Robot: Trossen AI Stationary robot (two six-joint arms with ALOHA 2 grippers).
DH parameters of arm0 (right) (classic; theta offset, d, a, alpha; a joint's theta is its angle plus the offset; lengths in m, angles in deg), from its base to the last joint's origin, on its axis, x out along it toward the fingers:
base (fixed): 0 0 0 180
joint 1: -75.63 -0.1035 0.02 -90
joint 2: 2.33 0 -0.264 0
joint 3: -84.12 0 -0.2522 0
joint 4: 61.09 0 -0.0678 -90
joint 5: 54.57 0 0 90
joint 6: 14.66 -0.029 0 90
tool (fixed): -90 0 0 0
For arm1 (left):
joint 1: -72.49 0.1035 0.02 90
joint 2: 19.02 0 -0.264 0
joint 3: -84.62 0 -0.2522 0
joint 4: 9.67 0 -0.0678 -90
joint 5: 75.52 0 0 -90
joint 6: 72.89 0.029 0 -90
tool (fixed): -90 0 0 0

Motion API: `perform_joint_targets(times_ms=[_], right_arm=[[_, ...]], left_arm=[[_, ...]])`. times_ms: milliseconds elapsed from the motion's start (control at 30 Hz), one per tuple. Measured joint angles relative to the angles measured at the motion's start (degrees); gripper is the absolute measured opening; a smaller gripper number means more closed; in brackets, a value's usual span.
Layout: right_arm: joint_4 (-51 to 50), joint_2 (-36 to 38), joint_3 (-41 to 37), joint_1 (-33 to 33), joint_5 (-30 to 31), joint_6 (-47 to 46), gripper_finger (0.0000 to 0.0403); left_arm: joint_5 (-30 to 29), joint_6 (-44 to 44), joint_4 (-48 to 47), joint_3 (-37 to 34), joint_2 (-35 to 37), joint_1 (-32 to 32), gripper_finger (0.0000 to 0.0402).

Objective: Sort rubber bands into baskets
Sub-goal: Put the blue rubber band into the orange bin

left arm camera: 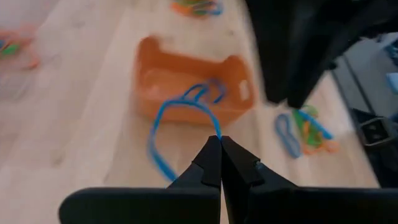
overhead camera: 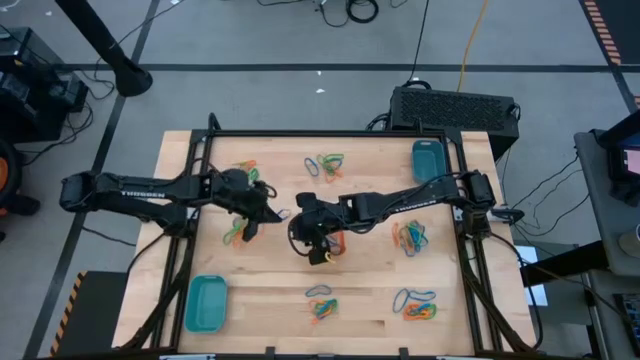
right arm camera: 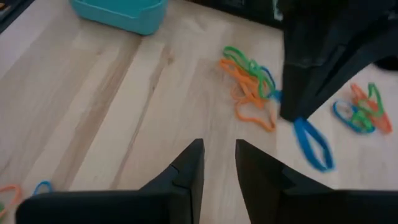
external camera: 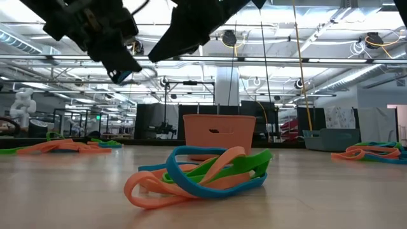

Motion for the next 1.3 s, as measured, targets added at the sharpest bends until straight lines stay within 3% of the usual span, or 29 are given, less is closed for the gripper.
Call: perform_joint_targets(times_ms=[267, 600, 1300], right_arm=[[3.0, 0.0, 0.0, -1.2, -0.2, 8.0, 0.0126], [3.1, 0.0, 0.0, -0.9, -0.5, 10.7, 0.0185], [5.5, 0.0, 0.0, -0.9, -0.1, 12.2, 0.0183]], left_arm=[[-5.3, 0.0, 3.3, 0.0, 0.0, -5.8, 0.0], [-6.0, -1.3, 5.7, 0.0, -0.1, -9.1, 0.0], [-8.9, -2.5, 3.9, 0.0, -0.1, -11.4, 0.0]])
